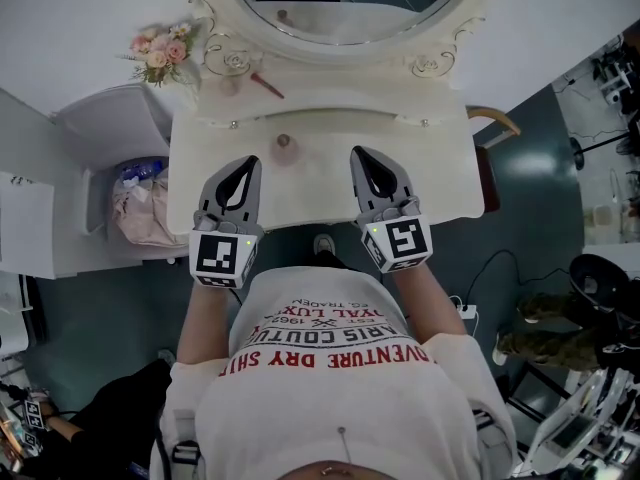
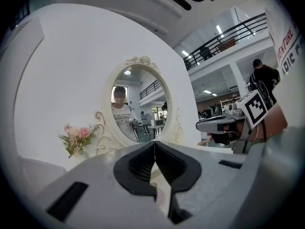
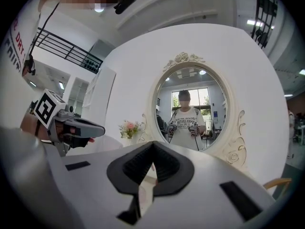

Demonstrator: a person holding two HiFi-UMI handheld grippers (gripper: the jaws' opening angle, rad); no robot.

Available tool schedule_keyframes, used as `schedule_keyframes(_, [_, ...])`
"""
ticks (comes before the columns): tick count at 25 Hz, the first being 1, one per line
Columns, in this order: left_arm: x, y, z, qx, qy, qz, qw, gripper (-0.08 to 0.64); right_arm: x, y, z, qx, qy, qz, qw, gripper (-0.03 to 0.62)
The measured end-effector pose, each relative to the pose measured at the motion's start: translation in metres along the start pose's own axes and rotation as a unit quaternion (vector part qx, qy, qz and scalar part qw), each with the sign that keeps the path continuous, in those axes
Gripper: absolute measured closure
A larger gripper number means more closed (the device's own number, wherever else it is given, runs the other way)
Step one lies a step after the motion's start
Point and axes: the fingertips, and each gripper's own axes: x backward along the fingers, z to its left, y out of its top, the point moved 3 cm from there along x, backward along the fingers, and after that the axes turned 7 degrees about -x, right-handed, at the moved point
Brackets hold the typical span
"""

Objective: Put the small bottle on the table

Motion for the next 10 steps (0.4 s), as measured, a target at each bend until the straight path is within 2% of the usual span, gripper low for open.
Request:
schedule_keyframes(4, [-0.005,-0.0034,-0.0019,-0.016,-0.001,0.008,0.9998,0.552,-0.0022,-0.0018,-0.0022,-0.001,0.001,0.001,1.0,0.594])
schedule_keyframes(10, [-0.011,-0.0085,-0.0034,-0.018,0.003,0.019,0.9997,0.552,-0.0031,-0.0042,-0.0057,-0.001,0.004,0.0,1.0,0.594])
